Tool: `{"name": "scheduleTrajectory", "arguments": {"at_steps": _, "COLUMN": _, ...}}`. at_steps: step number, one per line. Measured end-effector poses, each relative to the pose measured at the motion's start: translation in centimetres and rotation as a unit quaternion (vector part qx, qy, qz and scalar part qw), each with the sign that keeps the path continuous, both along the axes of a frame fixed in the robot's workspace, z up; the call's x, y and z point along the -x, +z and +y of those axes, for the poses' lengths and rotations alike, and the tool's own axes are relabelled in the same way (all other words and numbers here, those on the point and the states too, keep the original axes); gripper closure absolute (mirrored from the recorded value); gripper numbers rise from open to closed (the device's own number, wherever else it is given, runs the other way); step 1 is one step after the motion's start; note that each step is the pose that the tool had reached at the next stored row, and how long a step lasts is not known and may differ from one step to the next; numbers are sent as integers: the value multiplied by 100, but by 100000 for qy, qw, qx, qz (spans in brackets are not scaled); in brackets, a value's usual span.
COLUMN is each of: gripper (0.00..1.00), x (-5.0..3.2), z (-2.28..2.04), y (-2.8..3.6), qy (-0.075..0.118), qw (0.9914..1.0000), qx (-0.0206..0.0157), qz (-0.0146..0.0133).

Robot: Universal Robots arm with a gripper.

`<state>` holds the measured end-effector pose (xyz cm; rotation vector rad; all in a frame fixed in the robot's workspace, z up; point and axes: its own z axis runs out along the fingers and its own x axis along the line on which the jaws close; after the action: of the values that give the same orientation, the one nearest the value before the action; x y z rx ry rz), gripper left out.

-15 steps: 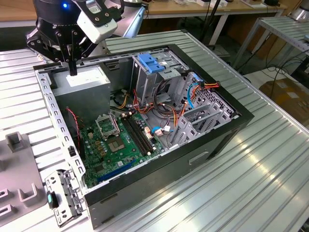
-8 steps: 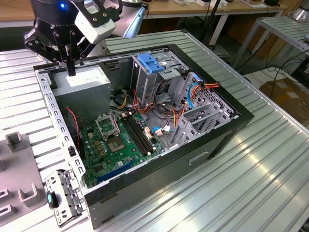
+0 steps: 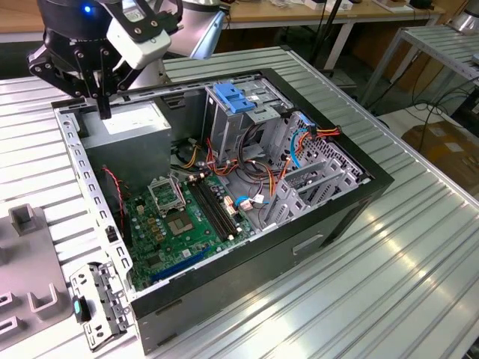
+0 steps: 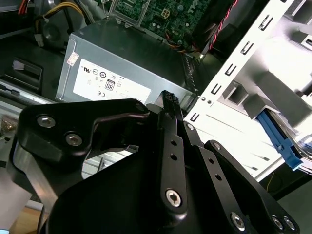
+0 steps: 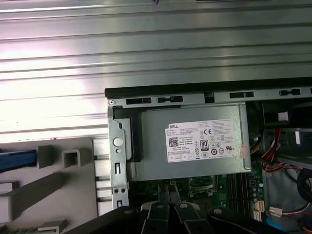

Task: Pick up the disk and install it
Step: 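Reach for the disk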

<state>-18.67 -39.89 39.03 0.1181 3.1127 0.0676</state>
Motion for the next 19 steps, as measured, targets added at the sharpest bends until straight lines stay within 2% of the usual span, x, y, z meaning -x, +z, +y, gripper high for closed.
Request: {"name": "scheduleTrajectory", "arguments": {"at_steps": 19, "gripper": 89, "x": 167, "z": 0, "y": -4, "qy": -1, "qw": 100000, "qx": -4, "qz": -1}}
